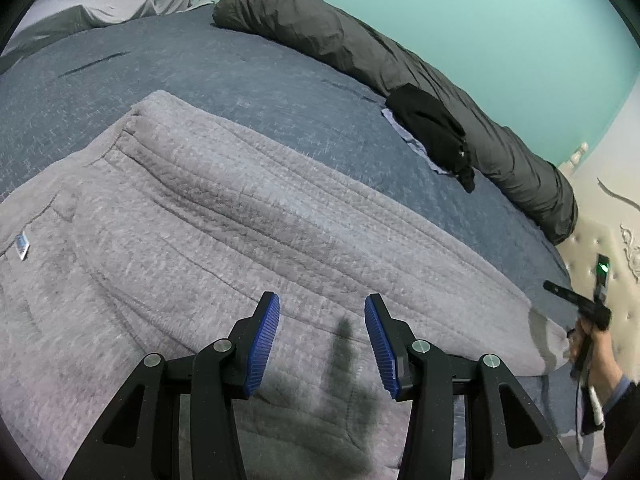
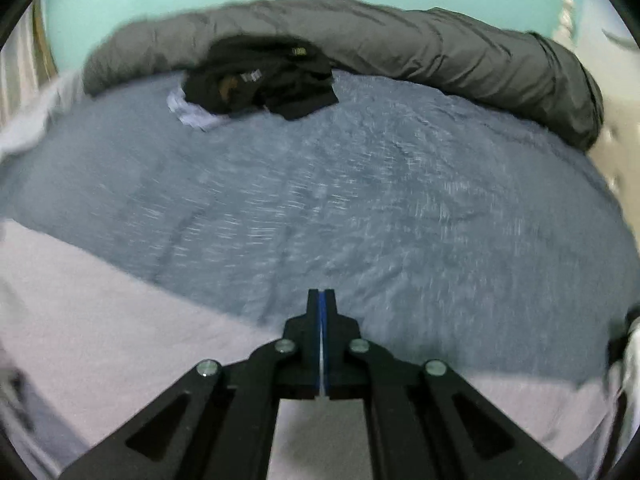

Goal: Fold clothes

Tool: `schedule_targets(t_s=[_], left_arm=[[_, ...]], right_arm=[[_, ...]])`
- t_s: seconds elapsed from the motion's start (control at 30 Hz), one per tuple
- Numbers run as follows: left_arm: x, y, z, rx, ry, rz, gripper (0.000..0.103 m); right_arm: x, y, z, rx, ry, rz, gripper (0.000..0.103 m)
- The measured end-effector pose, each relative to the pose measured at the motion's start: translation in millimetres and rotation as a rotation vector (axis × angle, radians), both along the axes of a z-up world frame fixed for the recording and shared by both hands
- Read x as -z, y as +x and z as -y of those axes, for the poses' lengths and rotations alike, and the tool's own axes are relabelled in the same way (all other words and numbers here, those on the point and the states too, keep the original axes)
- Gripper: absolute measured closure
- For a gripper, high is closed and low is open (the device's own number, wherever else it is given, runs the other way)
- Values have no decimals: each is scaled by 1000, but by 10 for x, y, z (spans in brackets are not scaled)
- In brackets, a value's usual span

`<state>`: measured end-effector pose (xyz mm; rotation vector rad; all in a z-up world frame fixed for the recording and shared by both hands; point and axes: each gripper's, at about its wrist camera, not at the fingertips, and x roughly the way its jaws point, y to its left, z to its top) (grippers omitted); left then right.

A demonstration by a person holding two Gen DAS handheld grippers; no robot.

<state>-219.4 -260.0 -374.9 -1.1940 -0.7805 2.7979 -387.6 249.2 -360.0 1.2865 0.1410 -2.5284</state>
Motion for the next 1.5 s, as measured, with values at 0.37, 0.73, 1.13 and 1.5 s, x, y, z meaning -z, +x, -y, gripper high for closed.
schedule_targets(t_s=[0.37,0.73,1.13,1.5], left_arm=[[-252,758,211,9,-16,52,46],[-138,1369,758,3,-36,198,42],[-101,1566,939,1,-12,262,39],[147,1593,1031,-11,76,294,37]], right_arm=[[-332,1368,-365,16,-211,29,56],[-250,2552,-1540,212,-176,77,56],[-113,2831,-2566,460,-149,134,44],[247,2786,-2843,585,-269,227,43]])
